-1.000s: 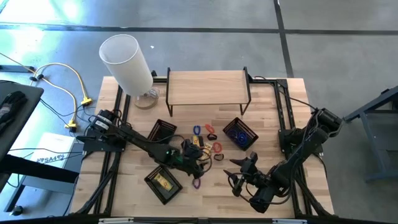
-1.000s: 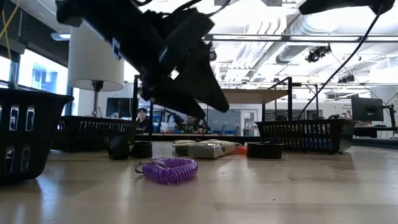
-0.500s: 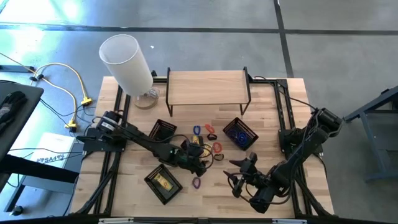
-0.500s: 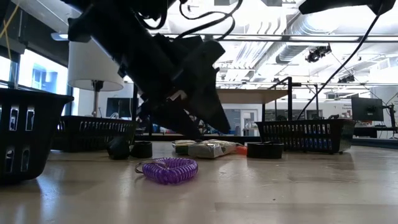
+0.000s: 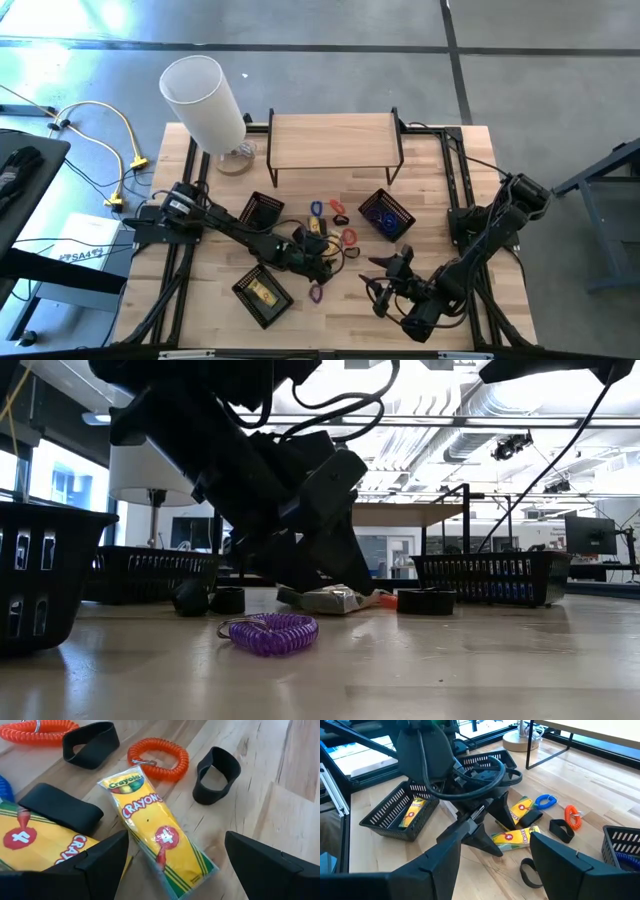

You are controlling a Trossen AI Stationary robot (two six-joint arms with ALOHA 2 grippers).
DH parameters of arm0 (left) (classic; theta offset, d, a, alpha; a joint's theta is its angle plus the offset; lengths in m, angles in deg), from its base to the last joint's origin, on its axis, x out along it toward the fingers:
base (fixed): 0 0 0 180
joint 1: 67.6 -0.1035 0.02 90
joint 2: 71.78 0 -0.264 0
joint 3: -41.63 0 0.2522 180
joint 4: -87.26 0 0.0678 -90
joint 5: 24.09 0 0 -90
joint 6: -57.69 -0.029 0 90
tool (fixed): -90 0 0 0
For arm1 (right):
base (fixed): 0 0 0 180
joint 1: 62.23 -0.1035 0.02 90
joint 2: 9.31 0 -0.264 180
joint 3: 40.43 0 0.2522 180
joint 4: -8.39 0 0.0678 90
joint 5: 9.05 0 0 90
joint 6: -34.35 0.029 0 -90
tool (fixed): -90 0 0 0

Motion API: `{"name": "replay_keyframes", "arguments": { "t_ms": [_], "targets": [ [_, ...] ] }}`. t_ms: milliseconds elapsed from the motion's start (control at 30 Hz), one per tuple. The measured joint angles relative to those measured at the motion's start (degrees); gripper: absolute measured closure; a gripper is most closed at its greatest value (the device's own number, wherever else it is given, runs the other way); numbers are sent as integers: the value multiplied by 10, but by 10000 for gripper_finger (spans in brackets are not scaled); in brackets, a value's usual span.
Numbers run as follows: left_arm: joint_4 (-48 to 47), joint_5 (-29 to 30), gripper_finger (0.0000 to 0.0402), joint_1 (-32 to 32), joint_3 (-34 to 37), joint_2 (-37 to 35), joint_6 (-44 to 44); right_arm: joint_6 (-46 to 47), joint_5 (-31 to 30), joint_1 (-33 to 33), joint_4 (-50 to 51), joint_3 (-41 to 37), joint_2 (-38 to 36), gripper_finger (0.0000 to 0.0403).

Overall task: Pick & Place Office Desk Supplies
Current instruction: Put the right crayon box into the bottom black bin

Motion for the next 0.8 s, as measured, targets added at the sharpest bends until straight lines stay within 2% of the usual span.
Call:
{"name": "replay_keyframes", "arguments": {
  "t_ms": [167, 300, 533, 800],
  "targets": [
    [-17, 17, 82, 0, 0, 2, -30, 0, 0, 0, -1, 0, 0, 176],
    [-46, 20, 103, -4, 0, 2, -35, 0, 0, 0, -1, 0, 0, 176],
    [-55, 20, 164, -5, 1, 2, -64, 0, 0, 0, -1, 0, 0, 176],
    [-56, 18, 260, -5, 1, -1, -96, 0, 0, 0, -2, 0, 0, 176]
  ]
}}
